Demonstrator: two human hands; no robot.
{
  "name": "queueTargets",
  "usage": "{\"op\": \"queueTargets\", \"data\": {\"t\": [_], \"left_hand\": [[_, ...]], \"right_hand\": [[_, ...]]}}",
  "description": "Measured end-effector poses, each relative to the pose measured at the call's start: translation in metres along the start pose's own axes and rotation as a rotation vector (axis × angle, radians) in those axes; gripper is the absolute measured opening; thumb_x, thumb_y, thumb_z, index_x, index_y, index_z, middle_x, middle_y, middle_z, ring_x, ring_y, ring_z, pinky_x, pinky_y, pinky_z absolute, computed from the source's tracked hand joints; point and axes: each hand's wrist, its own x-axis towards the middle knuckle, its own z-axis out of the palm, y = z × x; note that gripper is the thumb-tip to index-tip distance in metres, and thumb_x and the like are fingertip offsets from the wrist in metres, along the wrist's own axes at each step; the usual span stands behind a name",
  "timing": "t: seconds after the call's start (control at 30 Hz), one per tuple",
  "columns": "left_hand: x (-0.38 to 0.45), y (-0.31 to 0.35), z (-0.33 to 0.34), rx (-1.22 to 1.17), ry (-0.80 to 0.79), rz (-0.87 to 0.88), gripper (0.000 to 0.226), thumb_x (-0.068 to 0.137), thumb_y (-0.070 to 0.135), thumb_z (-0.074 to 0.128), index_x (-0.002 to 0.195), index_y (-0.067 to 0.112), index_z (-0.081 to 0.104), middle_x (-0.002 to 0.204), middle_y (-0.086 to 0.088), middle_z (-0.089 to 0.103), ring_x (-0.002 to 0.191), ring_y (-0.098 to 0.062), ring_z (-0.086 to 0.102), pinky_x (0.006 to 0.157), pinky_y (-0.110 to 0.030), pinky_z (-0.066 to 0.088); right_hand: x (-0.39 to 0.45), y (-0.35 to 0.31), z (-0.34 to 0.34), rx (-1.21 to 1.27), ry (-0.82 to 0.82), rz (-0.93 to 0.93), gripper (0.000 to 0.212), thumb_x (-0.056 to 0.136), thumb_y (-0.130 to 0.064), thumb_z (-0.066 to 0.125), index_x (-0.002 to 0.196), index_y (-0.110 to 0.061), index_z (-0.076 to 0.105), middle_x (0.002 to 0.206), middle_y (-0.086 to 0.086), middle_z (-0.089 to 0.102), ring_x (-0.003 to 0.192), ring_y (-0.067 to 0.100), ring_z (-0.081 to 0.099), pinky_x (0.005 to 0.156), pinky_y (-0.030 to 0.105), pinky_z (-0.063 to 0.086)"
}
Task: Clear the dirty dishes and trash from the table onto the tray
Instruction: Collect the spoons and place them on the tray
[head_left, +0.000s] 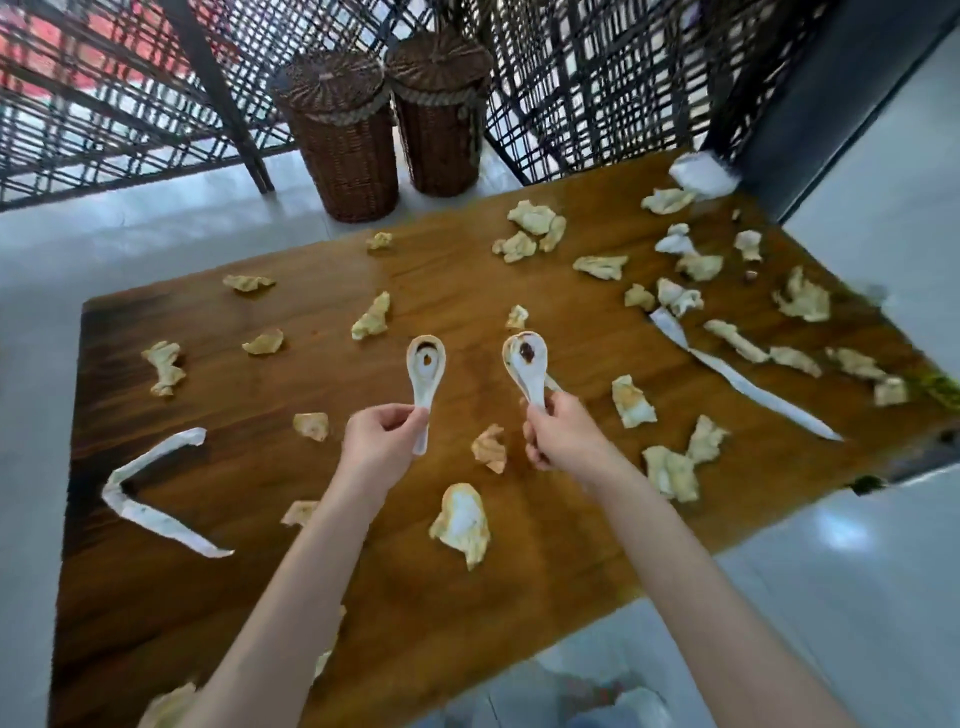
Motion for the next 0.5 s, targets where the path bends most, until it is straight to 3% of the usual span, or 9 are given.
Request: {"op": "queueTargets", "data": {"t": [0.1,0.3,0.5], "left_hand": [[-0.023,0.016,0.051,0.012,-0.030,0.013,0.013,0.090,0.030,0.060,0.088,0.020,0.068,0.066,0.004,0.061,0.056,-0.009,0.049,0.049,-0.020,0.039],[-0.067,0.039,0.156,0.039,-0.058,-0.012,0.022,0.091,0.033,0.059,0.100,0.016,0.070,0.069,0.002,0.060,0.060,-0.010,0.050,0.046,-0.017,0.037],[-0.106,0.068,0.275,0.028,-0.120,0.009,0.024,0.090,0.032,0.060,0.101,0.014,0.070,0.070,0.001,0.060,0.062,-0.011,0.051,0.049,-0.017,0.040]], "right_hand": [[-0.010,0.031,-0.062,0.027,0.039,0.001,0.015,0.100,-0.019,0.038,0.098,-0.014,0.051,0.069,0.003,0.049,0.048,0.010,0.045,0.038,0.017,0.037],[-0.025,0.088,-0.182,0.053,0.097,0.004,0.017,0.099,-0.019,0.041,0.084,-0.025,0.049,0.068,0.002,0.051,0.047,0.009,0.047,0.039,0.017,0.038],[-0.030,0.143,-0.309,0.064,0.164,-0.006,0.013,0.098,-0.021,0.041,0.103,-0.015,0.052,0.073,0.000,0.049,0.057,0.010,0.044,0.049,0.022,0.035]]}}
